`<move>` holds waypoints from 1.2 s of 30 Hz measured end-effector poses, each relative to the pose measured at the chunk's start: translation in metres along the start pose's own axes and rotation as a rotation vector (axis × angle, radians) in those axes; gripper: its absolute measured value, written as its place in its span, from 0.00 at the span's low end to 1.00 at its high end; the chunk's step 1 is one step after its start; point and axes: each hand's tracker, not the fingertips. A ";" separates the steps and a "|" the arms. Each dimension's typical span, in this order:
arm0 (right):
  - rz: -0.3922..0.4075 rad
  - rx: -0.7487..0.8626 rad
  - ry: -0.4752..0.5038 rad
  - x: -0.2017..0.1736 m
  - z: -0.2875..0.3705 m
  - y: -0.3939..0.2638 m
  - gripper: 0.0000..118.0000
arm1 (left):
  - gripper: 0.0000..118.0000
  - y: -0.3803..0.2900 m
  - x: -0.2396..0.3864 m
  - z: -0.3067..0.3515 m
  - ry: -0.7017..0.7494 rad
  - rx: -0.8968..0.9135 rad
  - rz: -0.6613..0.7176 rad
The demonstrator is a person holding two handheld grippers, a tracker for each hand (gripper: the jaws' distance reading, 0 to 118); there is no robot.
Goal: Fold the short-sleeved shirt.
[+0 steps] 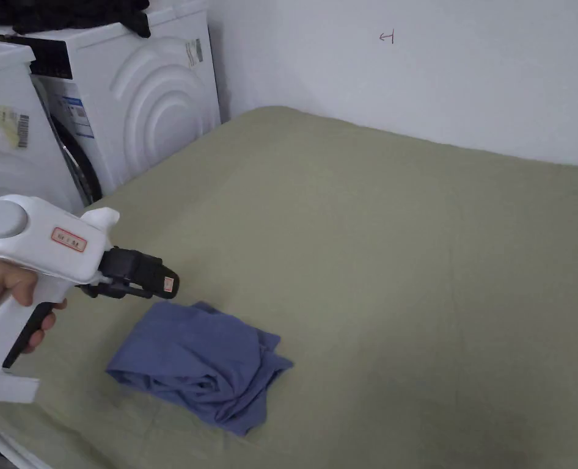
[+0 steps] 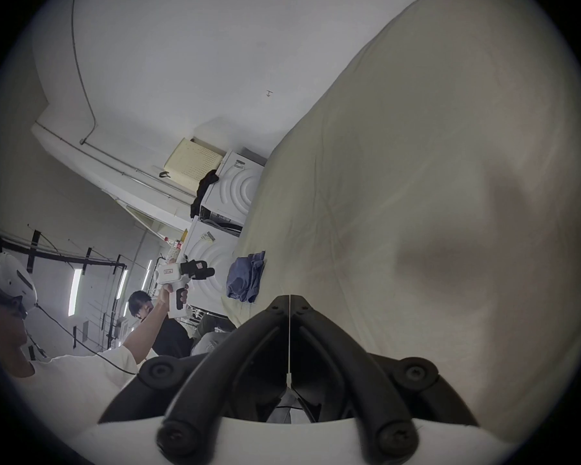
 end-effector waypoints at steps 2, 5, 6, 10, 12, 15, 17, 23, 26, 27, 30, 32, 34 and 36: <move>0.077 0.004 -0.031 -0.012 0.005 0.005 0.02 | 0.46 -0.006 0.028 0.009 0.014 0.103 -0.004; 0.192 0.049 -0.124 -0.034 0.014 0.011 0.02 | 0.00 -0.023 0.093 0.002 0.007 0.176 -0.111; 0.230 0.083 -0.164 -0.042 0.017 0.014 0.02 | 0.00 -0.033 0.115 0.002 -0.030 0.192 -0.109; 0.440 0.230 -0.368 -0.085 0.031 0.023 0.02 | 0.00 -0.075 0.222 -0.008 -0.084 0.273 -0.143; 0.545 0.303 -0.500 -0.105 0.033 0.025 0.02 | 0.00 -0.096 0.269 -0.016 -0.098 0.335 -0.200; 0.671 0.455 -0.649 -0.133 0.036 0.022 0.02 | 0.00 -0.122 0.331 -0.031 -0.028 0.444 -0.315; 0.735 0.552 -0.710 -0.149 0.041 0.017 0.03 | 0.00 -0.136 0.366 -0.032 -0.005 0.516 -0.347; 0.855 0.698 -0.822 -0.174 0.052 -0.001 0.03 | 0.00 -0.160 0.432 -0.031 0.072 0.684 -0.404; 0.857 0.721 -0.829 -0.177 0.058 -0.005 0.03 | 0.00 -0.164 0.449 -0.029 0.066 0.706 -0.462; 0.856 0.730 -0.827 -0.178 0.059 -0.005 0.03 | 0.00 -0.164 0.451 -0.027 0.045 0.703 -0.463; 0.830 0.748 -0.819 -0.178 0.065 -0.004 0.03 | 0.00 -0.164 0.459 -0.024 0.038 0.714 -0.451; 0.819 0.753 -0.812 -0.177 0.068 -0.003 0.03 | 0.00 -0.165 0.460 -0.023 0.044 0.721 -0.464; 0.821 0.749 -0.813 -0.176 0.070 -0.002 0.03 | 0.00 -0.163 0.461 -0.021 0.047 0.725 -0.465; 0.817 0.753 -0.810 -0.177 0.071 -0.002 0.03 | 0.00 -0.161 0.461 -0.019 0.046 0.730 -0.450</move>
